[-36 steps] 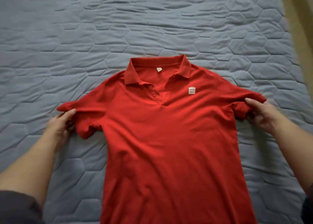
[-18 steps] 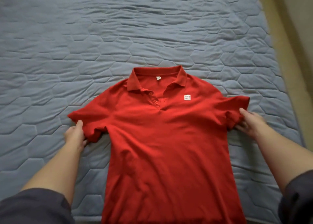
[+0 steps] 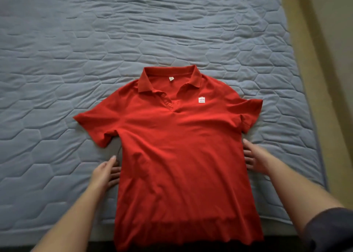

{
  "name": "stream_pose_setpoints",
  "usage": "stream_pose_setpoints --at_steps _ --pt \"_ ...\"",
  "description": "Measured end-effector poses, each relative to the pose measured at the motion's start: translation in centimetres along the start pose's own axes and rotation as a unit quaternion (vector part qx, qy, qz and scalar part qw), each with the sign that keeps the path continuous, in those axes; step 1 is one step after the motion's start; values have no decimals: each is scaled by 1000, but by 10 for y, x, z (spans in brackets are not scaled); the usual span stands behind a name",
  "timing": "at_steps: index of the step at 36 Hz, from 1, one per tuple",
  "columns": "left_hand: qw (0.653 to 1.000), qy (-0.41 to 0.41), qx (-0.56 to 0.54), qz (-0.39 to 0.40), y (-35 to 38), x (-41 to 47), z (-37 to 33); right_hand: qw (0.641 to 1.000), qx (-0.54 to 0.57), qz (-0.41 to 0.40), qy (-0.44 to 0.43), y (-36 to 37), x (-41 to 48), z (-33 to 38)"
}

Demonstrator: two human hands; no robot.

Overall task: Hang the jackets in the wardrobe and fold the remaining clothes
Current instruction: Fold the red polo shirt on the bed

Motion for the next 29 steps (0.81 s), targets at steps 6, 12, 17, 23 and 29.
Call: stream_pose_setpoints --at_steps 6,12,17,23,29 --pt "985 26 171 15 -5 -61 84 983 -182 -8 6 13 -36 -87" --pt "961 -7 276 25 -40 -98 134 954 -297 -21 40 3 -70 -149" --pt "934 -16 357 4 -72 -112 144 936 -344 -43 55 -19 -90 -177" --pt "879 -58 472 -21 -68 -108 131 897 -427 -78 81 -16 -86 -171" --pt "817 -51 563 -114 -48 -87 74 804 -567 -181 6 14 -81 -109"
Point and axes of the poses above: each hand's wrist, its own x-axis towards the middle knuckle, its own y-axis out of the palm, z = x × y, the point moved 1 cm from there along x, towards the middle knuckle, and after that the axes turned 8 degrees about -x, right-handed, at the moved point
